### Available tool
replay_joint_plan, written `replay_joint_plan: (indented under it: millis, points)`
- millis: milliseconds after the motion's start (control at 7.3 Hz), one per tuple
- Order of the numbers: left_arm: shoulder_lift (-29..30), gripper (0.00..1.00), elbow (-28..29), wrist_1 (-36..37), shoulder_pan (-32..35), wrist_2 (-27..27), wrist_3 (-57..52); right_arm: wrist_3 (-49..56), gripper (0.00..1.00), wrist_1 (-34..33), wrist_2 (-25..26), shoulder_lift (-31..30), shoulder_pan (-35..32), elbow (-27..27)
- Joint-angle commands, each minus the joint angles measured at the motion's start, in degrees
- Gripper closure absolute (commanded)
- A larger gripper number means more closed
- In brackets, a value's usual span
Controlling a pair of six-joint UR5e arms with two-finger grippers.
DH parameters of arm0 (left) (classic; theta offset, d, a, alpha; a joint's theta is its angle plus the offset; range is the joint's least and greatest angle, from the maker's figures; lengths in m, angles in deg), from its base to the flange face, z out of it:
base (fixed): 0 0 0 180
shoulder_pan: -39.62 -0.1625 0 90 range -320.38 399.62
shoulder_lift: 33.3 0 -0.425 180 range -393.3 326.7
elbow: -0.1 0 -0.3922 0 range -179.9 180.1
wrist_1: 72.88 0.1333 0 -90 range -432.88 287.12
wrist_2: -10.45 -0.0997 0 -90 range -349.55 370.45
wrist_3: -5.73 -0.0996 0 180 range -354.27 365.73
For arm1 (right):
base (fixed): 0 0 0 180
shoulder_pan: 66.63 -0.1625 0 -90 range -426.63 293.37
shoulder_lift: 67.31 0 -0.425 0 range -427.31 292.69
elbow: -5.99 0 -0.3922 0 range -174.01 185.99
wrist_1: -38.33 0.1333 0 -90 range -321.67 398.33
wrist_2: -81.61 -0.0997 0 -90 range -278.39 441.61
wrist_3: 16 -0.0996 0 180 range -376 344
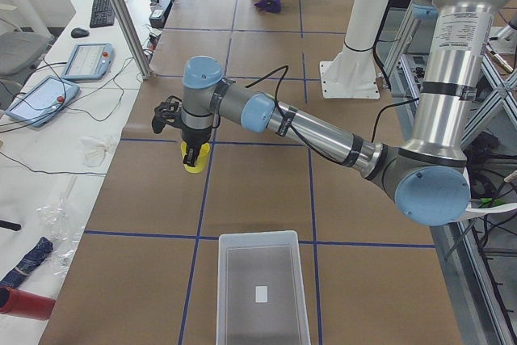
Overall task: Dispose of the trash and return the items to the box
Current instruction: 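Carry the yellow cup to the clear bin while the right gripper grasps the purple cloth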
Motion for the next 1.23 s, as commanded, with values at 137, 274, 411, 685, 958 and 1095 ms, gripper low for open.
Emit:
replay_joint_plan:
  millis: [137,274,411,685,958,1095]
  points:
    - [-0.2,1.00,3.6,-0.1,5.3,-3.3,-9.5,0.0,1.00,0.2,-0.5,-0.6,-0.2,0.8]
    - [-0.2,1.00,5.7,-0.2,8.1,-4.1,-13.1,0.1,1.00,0.1,-0.8,-1.3,-0.5,2.4]
    - [-0.1,1.00,7.8,-0.2,10.5,-5.3,-17.3,0.4,1.00,-0.2,-1.3,-3.4,-1.8,6.6]
    - [-2.6,1.00,10.6,-0.8,11.5,-5.7,-22.3,0.7,1.00,-1.1,-9.5,-4.6,-11.5,13.4]
    - [-8.8,1.00,12.0,-5.3,11.5,-5.6,-24.6,2.7,1.00,-4.6,-12.0,-4.3,-17.0,17.6]
    - [-10.2,1.00,14.7,-8.4,11.5,-5.6,-24.8,8.3,1.00,-9.0,-11.8,-3.9,-20.2,19.3]
